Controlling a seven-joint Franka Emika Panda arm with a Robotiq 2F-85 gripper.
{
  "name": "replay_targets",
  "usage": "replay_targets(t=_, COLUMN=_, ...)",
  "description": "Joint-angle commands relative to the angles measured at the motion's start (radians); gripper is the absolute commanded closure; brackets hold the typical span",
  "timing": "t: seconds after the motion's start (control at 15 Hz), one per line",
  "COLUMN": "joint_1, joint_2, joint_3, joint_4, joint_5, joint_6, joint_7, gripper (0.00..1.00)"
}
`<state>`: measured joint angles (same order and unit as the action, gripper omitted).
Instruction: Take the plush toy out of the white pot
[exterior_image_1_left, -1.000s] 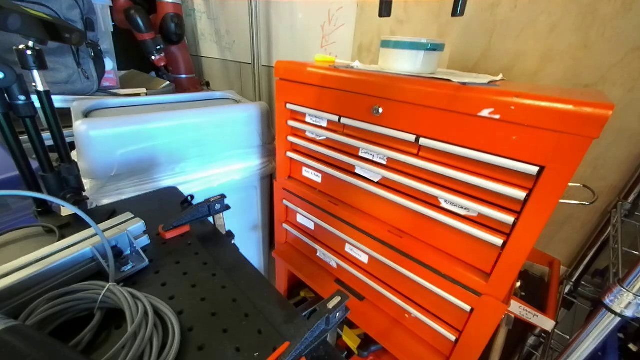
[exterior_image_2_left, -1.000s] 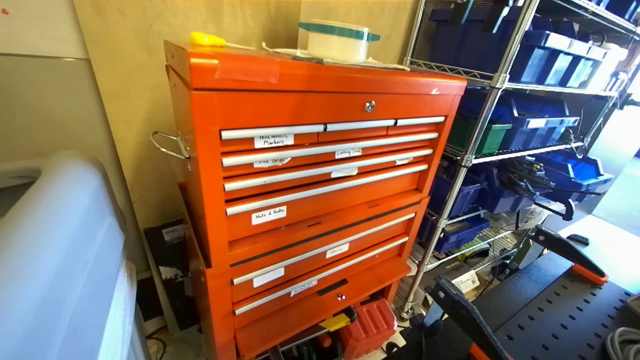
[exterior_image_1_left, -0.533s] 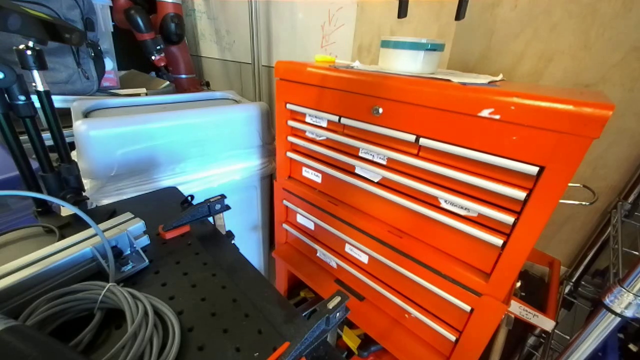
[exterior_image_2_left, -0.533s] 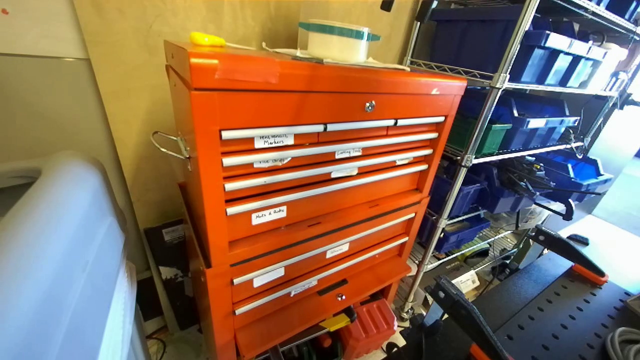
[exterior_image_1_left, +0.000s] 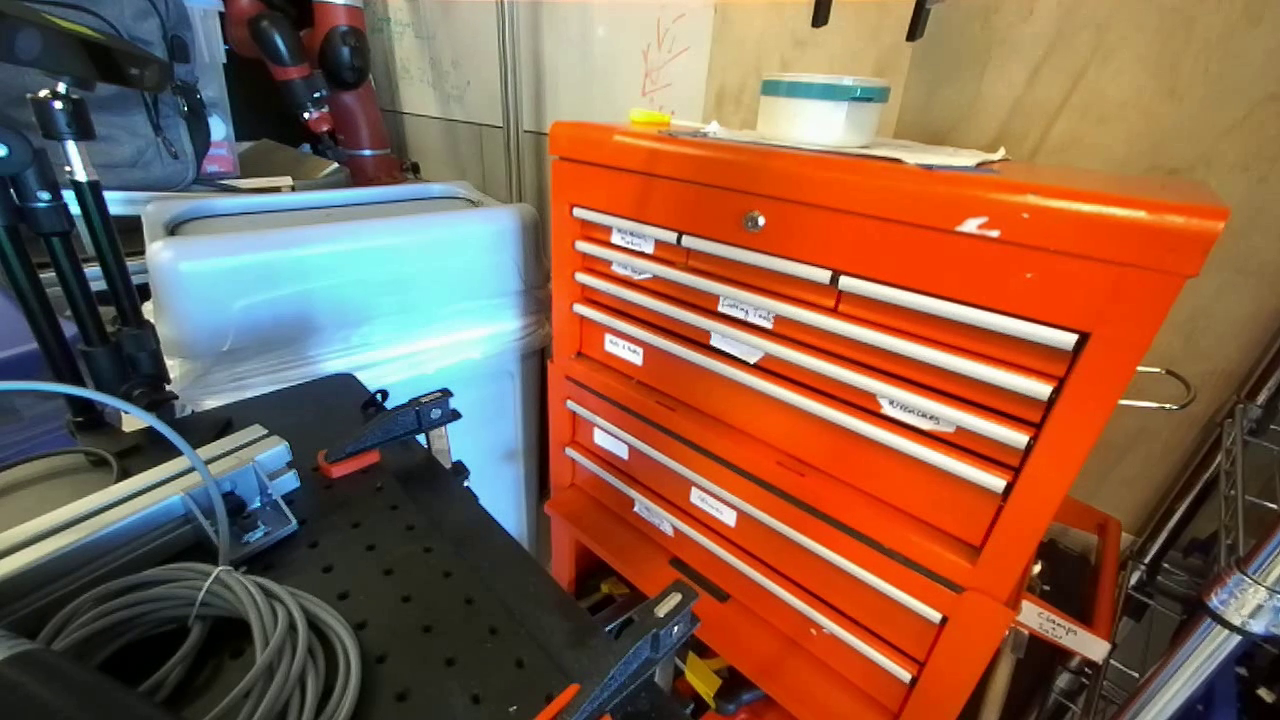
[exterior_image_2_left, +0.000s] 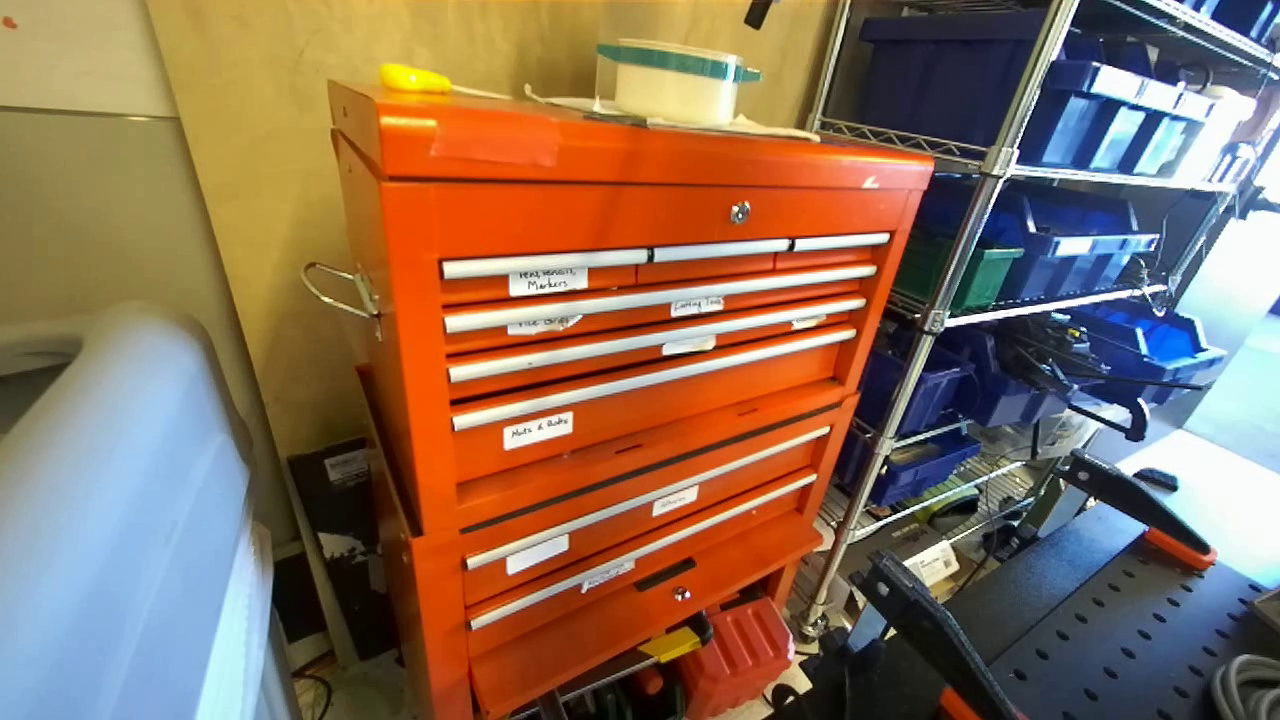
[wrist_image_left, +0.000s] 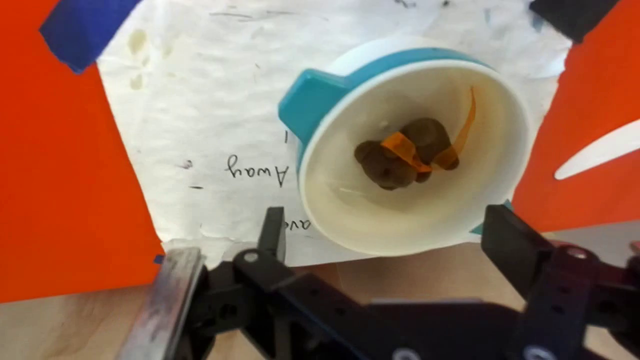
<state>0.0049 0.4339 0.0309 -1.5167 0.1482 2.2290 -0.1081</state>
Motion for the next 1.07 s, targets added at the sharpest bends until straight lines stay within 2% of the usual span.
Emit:
replay_targets(t=0.0, joint_1=-0.015, joint_2=0.087, joint_3=0.041, joint_4=0.165, joint_5=0.056, joint_6=-0.083, joint_7=0.002, gripper=0.0)
replay_targets(t=0.47, joint_1=0.0, joint_2=0.181, joint_3=0.048, joint_4=0.307, joint_5=0.042, joint_6=-0.188, joint_7=0.031, gripper=0.0)
replay_targets(t=1.0, joint_1=0.008, joint_2=0.222, joint_3=0.043, joint_4=0.348, joint_5=0.031, joint_6=-0.271, joint_7=0.065, gripper=0.0)
